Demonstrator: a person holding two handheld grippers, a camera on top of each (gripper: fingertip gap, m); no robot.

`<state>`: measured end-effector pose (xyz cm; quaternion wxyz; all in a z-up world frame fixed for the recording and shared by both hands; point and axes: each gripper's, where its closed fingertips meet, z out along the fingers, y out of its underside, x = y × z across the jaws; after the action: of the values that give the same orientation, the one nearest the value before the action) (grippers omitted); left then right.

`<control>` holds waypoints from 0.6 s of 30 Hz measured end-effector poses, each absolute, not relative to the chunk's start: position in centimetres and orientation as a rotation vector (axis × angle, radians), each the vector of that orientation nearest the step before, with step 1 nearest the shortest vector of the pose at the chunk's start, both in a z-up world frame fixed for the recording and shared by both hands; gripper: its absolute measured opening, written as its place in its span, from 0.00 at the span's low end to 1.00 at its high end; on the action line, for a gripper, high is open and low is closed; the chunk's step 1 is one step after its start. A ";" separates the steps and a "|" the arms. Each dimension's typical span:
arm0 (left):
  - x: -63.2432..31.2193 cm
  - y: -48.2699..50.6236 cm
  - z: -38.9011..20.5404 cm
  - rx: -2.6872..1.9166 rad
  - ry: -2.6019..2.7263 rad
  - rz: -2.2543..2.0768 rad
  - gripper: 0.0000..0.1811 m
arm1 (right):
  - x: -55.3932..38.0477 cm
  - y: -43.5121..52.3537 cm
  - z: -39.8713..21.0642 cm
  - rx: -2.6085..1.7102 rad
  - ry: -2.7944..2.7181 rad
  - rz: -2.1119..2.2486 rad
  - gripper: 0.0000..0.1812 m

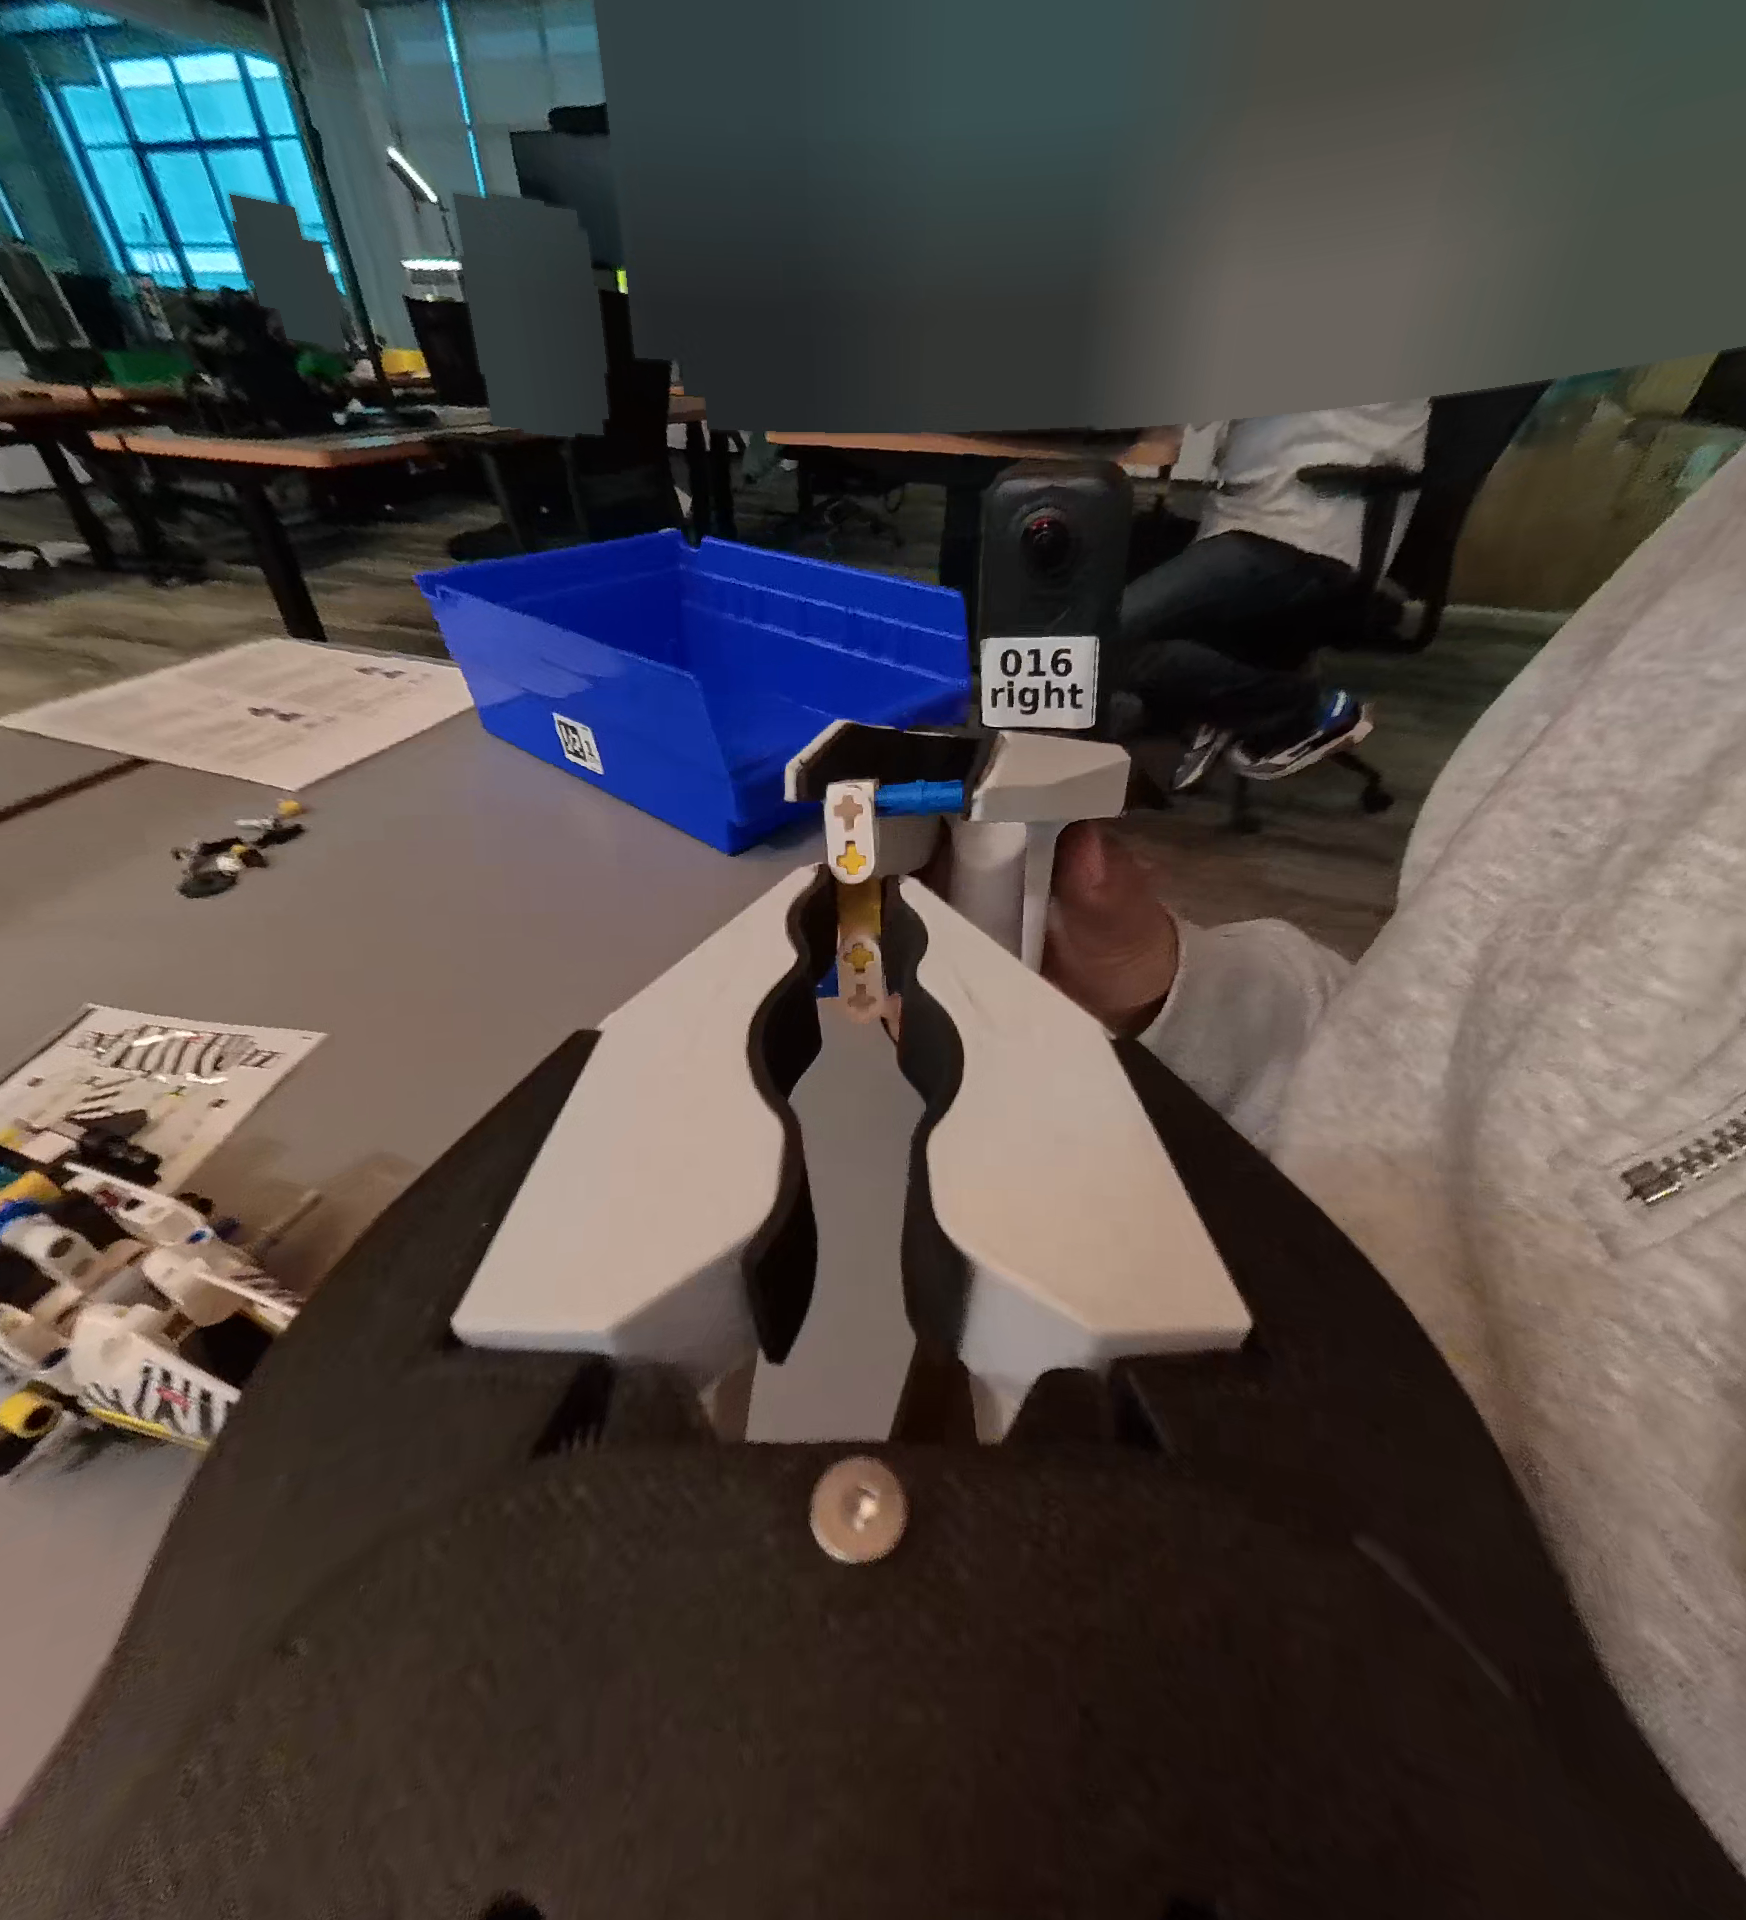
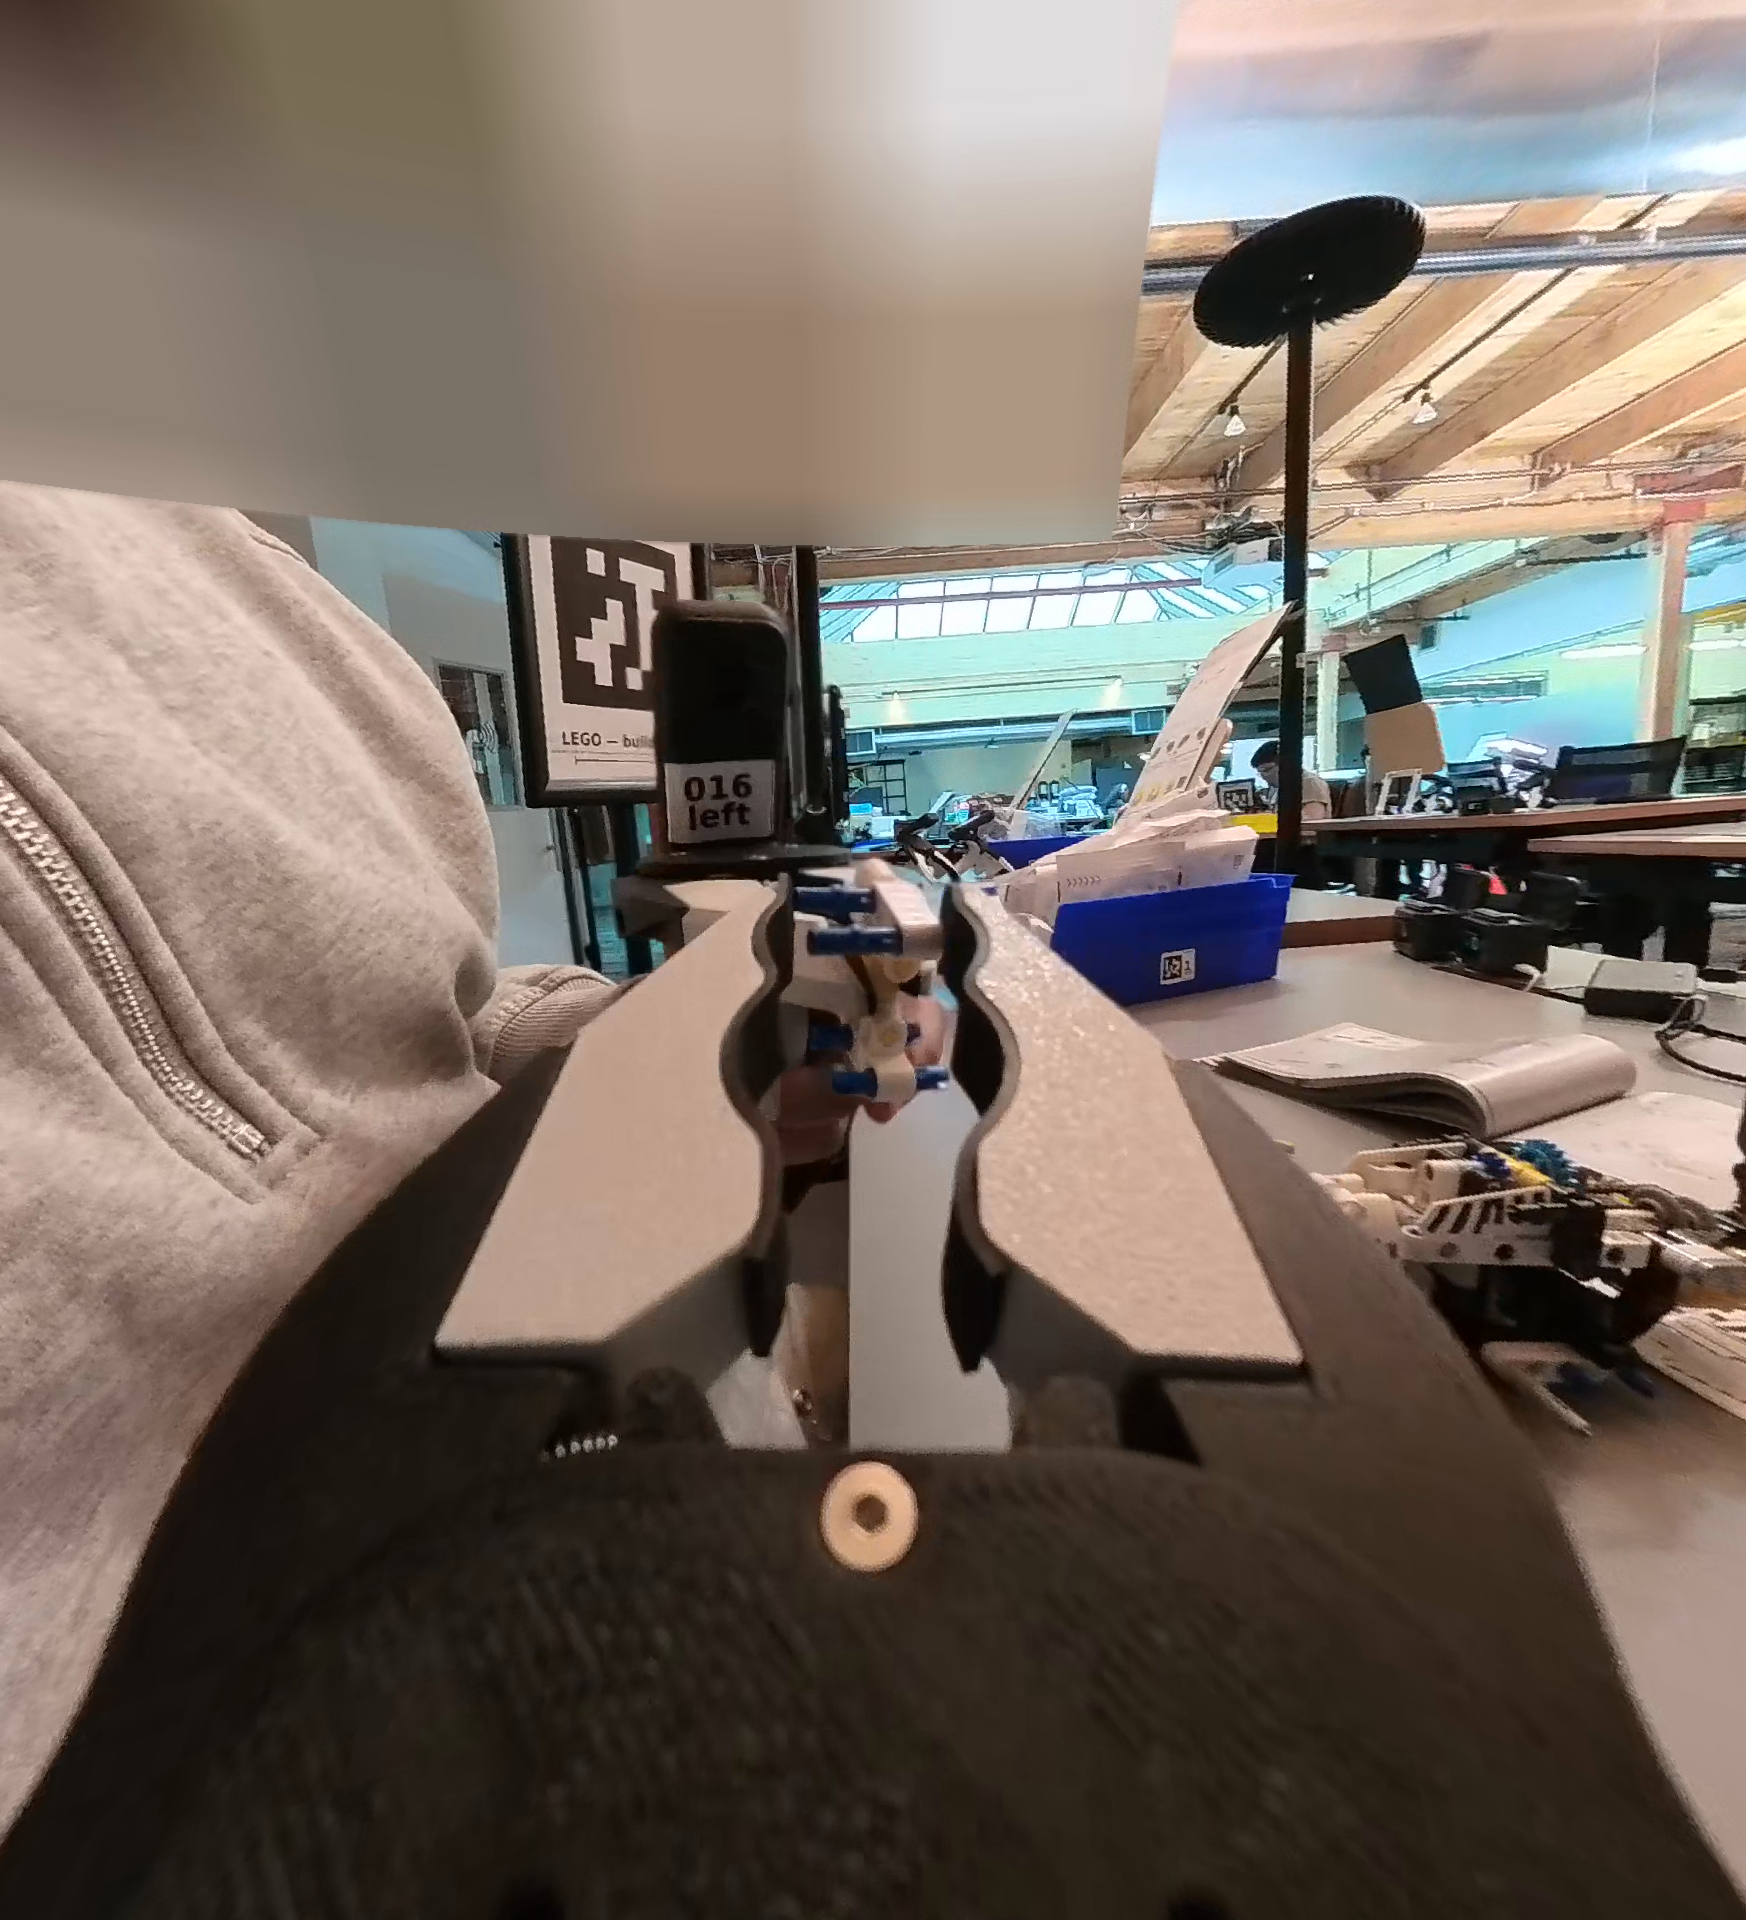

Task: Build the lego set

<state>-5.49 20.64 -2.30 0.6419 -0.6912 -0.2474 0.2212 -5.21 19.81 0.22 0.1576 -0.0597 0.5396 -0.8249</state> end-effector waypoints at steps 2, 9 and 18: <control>-5.4 20.8 -2.2 -1.589 -0.539 0.549 0.04 | -5.0 20.0 0.3 -0.180 1.517 -2.349 0.14; -4.7 20.7 -2.1 -1.648 -0.437 0.614 0.04 | -3.9 20.0 0.0 -0.231 1.457 -2.224 0.14; -4.6 20.9 -1.9 -1.651 -0.432 0.621 0.04 | -3.9 20.0 0.3 -0.277 1.537 -2.349 0.14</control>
<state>-4.59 20.93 -1.91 0.6155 -0.7166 -0.1874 0.2694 -3.88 20.00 0.29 0.1596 -0.0971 0.5380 -0.8220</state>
